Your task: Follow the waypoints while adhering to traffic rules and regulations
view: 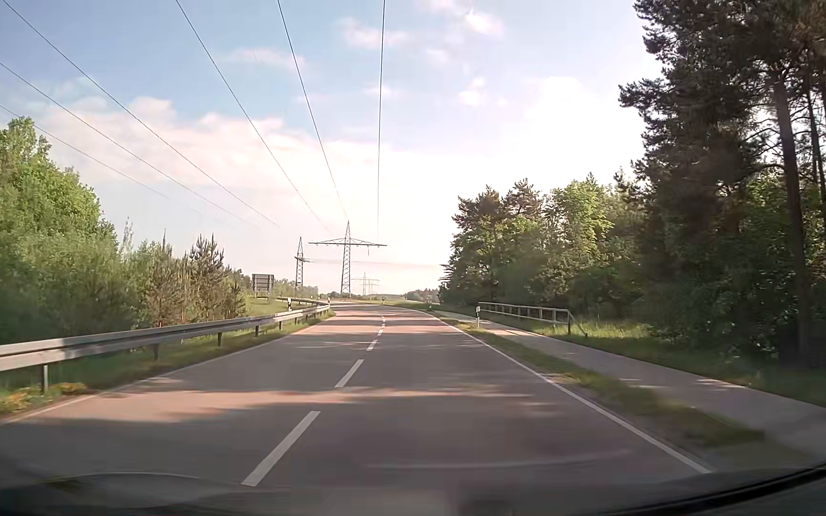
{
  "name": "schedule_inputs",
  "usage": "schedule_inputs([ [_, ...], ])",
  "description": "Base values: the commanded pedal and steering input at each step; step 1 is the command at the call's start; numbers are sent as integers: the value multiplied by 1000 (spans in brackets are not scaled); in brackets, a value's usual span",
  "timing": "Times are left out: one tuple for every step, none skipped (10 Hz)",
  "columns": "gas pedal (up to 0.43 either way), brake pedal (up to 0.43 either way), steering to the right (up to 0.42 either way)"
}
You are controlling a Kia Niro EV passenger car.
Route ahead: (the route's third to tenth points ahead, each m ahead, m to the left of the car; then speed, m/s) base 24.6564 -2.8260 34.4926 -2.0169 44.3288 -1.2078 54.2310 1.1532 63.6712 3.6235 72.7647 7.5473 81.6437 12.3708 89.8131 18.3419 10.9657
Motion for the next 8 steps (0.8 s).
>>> schedule_inputs([
  [157,0,-27],
  [157,0,-25],
  [157,0,-23],
  [157,0,-21],
  [157,0,-20],
  [157,0,-18],
  [157,0,-16],
  [157,0,-14],
])
